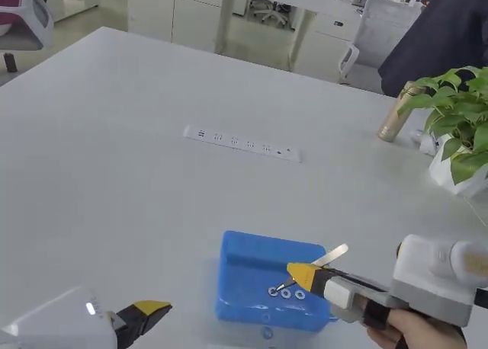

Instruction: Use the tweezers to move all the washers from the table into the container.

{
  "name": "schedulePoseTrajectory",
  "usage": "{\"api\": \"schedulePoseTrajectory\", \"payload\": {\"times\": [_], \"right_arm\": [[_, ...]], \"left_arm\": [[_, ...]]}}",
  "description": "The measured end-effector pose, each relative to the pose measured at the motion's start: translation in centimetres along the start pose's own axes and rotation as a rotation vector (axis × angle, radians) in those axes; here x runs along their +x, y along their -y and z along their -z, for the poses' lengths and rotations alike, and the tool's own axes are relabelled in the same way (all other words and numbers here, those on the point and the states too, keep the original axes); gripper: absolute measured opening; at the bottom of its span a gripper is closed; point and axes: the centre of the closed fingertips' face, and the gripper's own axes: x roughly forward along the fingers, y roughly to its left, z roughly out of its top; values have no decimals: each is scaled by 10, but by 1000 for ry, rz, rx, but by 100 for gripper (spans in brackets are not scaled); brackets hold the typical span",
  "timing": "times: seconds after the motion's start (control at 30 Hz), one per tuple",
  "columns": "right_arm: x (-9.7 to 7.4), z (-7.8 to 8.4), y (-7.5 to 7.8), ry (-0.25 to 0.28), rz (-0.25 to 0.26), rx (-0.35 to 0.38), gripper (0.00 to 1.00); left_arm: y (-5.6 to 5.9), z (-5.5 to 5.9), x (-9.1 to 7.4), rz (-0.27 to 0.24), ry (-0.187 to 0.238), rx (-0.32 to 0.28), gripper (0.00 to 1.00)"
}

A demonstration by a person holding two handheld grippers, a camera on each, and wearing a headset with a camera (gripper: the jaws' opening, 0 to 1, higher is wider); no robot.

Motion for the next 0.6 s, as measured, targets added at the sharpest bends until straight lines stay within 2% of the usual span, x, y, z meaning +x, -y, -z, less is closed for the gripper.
{"api": "schedulePoseTrajectory", "payload": {"times": [0.13,0.37,0.5,0.6], "right_arm": [[-3,12,-2,-19,-11,0,4],[-10,10,-2,18,-22,35,4],[-12,11,-5,13,-25,34,3],[-15,18,-7,-9,-27,17,3]], "left_arm": [[0,1,0,-2,0,-4,79],[2,1,1,3,-7,0,79],[2,0,3,7,-9,9,79],[2,-2,3,9,-8,10,78]]}}
